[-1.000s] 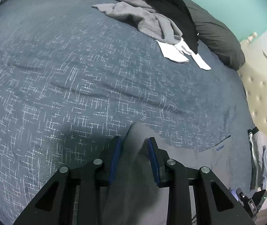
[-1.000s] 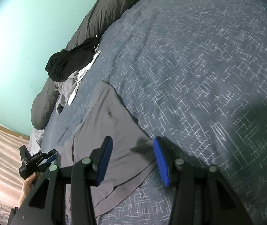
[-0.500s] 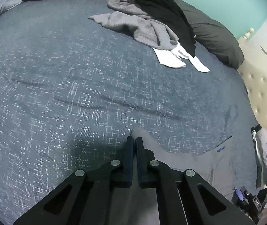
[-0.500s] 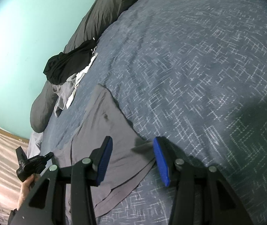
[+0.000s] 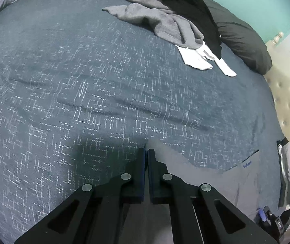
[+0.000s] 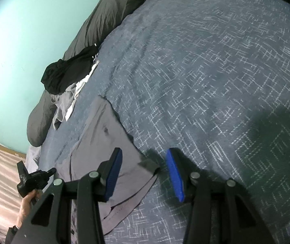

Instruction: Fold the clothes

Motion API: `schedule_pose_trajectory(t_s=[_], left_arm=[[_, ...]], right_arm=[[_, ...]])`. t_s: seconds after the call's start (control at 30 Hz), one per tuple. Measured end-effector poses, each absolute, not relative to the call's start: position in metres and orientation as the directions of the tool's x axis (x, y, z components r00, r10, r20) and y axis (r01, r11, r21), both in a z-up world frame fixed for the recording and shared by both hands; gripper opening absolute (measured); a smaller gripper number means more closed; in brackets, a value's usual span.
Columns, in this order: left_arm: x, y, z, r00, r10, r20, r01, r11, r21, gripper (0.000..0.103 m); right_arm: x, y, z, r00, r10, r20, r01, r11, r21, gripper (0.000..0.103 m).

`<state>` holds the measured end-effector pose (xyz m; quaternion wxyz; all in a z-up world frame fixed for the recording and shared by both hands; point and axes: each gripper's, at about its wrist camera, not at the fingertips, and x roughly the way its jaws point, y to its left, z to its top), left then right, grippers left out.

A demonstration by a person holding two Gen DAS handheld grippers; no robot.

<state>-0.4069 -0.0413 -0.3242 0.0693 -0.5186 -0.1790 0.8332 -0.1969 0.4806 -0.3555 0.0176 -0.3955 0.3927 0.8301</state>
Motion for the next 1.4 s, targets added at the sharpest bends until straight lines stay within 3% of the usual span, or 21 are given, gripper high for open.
schedule_pose_trajectory(t_s=[0.13, 0.2, 0.43, 0.6, 0.73, 0.9, 1.17, 1.23, 1.27, 1.3, 1.4], left_arm=[[-0.399, -0.048, -0.322, -0.457, 0.323, -0.829, 0.088, -0.911, -0.403, 0.007], [-0.388, -0.053, -0.316, -0.468, 0.308, -0.828, 0.092, -0.915, -0.392, 0.022], [-0.328, -0.079, -0.299, -0.507, 0.305, -0.806, 0.098, -0.909, -0.406, 0.039], [-0.276, -0.09, -0.306, -0.538, 0.297, -0.789, 0.128, -0.896, -0.424, 0.039], [-0.237, -0.096, -0.316, -0.562, 0.283, -0.777, 0.162, -0.884, -0.439, 0.039], [-0.215, -0.097, -0.331, -0.572, 0.259, -0.778, 0.199, -0.877, -0.438, 0.039], [-0.215, -0.09, -0.339, -0.587, 0.231, -0.776, 0.18, -0.897, -0.403, 0.039], [-0.218, -0.088, -0.338, -0.593, 0.232, -0.771, 0.175, -0.897, -0.406, 0.039], [-0.22, -0.086, -0.337, -0.596, 0.238, -0.767, 0.168, -0.897, -0.409, 0.039], [-0.221, -0.085, -0.336, -0.599, 0.24, -0.764, 0.16, -0.899, -0.408, 0.039], [-0.228, -0.08, -0.334, -0.607, 0.245, -0.756, 0.138, -0.905, -0.403, 0.039]], right_arm=[[-0.196, 0.48, -0.355, -0.686, -0.277, -0.673, -0.343, -0.692, 0.635, 0.046], [-0.195, 0.481, -0.356, -0.688, -0.275, -0.672, -0.353, -0.682, 0.64, 0.046], [-0.194, 0.479, -0.357, -0.678, -0.281, -0.679, -0.346, -0.693, 0.633, 0.045], [-0.193, 0.481, -0.363, -0.67, -0.295, -0.682, -0.352, -0.682, 0.641, 0.012], [-0.189, 0.484, -0.362, -0.683, -0.277, -0.676, -0.36, -0.678, 0.641, 0.003], [-0.184, 0.486, -0.358, -0.702, -0.245, -0.669, -0.368, -0.679, 0.635, 0.001], [-0.182, 0.486, -0.355, -0.686, -0.197, -0.7, -0.428, -0.669, 0.608, 0.007], [-0.182, 0.481, -0.341, -0.716, -0.178, -0.675, -0.405, -0.682, 0.609, 0.018], [-0.184, 0.476, -0.334, -0.73, -0.179, -0.659, -0.384, -0.691, 0.613, 0.036], [-0.186, 0.469, -0.328, -0.738, -0.188, -0.649, -0.36, -0.703, 0.613, 0.045], [-0.2, 0.436, -0.315, -0.734, -0.26, -0.627, -0.261, -0.745, 0.614, 0.045]])
